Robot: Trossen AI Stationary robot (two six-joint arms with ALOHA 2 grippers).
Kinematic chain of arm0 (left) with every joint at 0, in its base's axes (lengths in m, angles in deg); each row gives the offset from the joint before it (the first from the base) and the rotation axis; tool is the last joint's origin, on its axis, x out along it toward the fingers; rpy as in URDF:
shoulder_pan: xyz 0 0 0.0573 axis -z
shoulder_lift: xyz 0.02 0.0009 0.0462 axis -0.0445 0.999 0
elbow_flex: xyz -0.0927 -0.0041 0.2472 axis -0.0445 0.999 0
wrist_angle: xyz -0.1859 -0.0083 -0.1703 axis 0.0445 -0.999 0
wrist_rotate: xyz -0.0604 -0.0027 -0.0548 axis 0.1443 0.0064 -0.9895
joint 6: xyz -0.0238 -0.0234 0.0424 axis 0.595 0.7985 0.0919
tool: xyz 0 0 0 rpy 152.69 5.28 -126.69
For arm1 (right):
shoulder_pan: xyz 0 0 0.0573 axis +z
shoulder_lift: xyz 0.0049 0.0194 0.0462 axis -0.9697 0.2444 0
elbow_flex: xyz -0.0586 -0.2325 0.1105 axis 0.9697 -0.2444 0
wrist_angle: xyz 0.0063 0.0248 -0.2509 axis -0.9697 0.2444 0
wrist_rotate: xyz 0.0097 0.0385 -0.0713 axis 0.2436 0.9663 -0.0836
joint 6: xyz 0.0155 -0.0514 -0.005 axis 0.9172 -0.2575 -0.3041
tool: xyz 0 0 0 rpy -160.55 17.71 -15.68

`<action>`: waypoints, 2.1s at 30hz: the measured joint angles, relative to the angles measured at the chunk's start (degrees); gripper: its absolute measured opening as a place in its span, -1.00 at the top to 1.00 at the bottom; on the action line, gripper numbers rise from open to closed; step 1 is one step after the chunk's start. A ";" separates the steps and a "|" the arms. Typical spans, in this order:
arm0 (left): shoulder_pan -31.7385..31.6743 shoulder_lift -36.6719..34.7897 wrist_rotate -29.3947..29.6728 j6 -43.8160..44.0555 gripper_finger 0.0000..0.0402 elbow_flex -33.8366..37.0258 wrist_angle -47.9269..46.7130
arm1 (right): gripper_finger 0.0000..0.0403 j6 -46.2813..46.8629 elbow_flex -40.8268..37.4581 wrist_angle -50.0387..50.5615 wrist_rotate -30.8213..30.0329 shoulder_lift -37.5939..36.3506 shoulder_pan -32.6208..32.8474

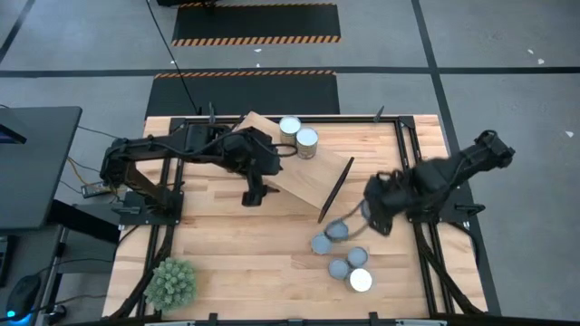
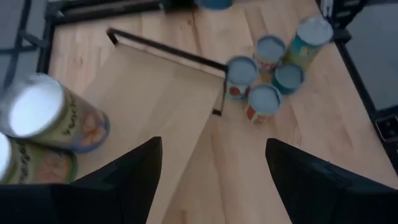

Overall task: Pick and place cans onto a shelf
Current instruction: Put the canned peas on the shelf

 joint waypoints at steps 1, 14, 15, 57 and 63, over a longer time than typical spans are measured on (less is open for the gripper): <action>-0.23 0.01 0.12 -0.14 -0.45 0.00 0.44 | -0.55 -2.34 1.29 1.06 -0.73 0.17 -1.99; -5.27 0.08 4.10 -0.10 -0.44 0.07 0.52 | -0.56 -28.11 11.01 2.67 -2.33 0.12 -24.35; -5.84 0.08 3.83 -0.09 -0.44 0.07 0.54 | -0.56 -29.65 11.49 2.17 -2.31 0.23 -25.66; -11.95 -9.70 9.16 3.82 -0.44 0.09 -5.72 | -0.56 -54.02 23.04 -3.09 7.96 23.39 -39.91; -11.70 -10.47 9.14 6.13 -0.44 0.09 -5.74 | -0.57 -55.34 22.56 -2.76 7.91 24.15 -40.55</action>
